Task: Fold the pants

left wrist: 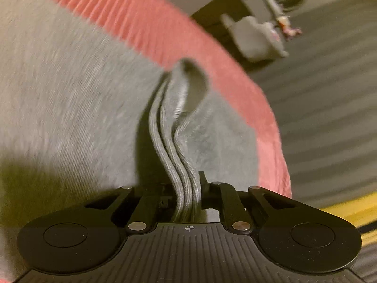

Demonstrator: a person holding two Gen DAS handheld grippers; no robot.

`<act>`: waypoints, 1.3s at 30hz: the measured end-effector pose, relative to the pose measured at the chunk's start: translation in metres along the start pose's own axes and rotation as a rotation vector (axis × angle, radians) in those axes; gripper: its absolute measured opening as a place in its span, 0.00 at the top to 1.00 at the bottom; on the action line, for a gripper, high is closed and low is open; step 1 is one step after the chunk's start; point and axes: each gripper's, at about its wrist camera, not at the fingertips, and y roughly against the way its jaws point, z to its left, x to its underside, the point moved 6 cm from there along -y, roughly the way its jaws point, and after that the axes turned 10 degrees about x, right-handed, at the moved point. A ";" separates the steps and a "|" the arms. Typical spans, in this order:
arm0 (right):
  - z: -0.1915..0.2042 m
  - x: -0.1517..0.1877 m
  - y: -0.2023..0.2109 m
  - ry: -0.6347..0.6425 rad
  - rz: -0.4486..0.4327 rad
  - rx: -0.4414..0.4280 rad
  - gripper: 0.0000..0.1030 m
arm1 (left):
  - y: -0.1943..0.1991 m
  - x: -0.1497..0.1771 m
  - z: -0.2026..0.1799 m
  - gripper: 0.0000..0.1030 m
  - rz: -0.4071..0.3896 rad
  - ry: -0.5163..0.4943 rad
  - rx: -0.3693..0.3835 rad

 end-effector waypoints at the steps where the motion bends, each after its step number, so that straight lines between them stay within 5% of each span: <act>1: 0.003 0.001 0.003 0.027 -0.009 0.003 0.84 | 0.006 -0.002 -0.008 0.88 -0.012 -0.021 0.014; 8: 0.034 0.020 0.013 0.183 -0.017 0.012 0.84 | 0.049 -0.013 -0.033 0.88 -0.051 -0.131 -0.024; 18: 0.045 0.059 -0.001 0.301 0.086 0.076 0.80 | 0.102 -0.014 0.031 0.86 -0.109 -0.125 -0.192; 21: 0.035 0.053 -0.003 0.254 0.063 0.093 0.66 | 0.106 -0.015 0.062 0.81 -0.109 -0.036 -0.230; 24: 0.029 0.051 -0.004 0.211 0.059 0.072 0.66 | 0.113 -0.018 0.072 0.71 -0.128 -0.043 -0.268; 28: 0.031 0.056 -0.002 0.260 0.029 0.082 0.66 | 0.105 -0.037 0.066 0.46 -0.176 -0.029 -0.232; 31: 0.033 0.058 -0.006 0.271 0.023 0.080 0.66 | 0.082 -0.050 0.065 0.41 -0.150 -0.001 -0.229; 33: 0.032 0.057 -0.010 0.250 0.028 0.069 0.66 | 0.068 -0.054 0.067 0.52 -0.119 0.022 -0.227; 34: 0.031 0.056 -0.010 0.245 0.030 0.063 0.66 | 0.065 -0.055 0.067 0.78 -0.106 0.022 -0.228; 35: 0.030 0.056 -0.010 0.242 0.032 0.058 0.66 | 0.061 -0.057 0.064 0.83 -0.087 0.020 -0.225; 39: 0.030 0.057 -0.011 0.243 0.029 0.048 0.77 | 0.065 -0.058 0.037 0.85 -0.076 -0.160 -0.279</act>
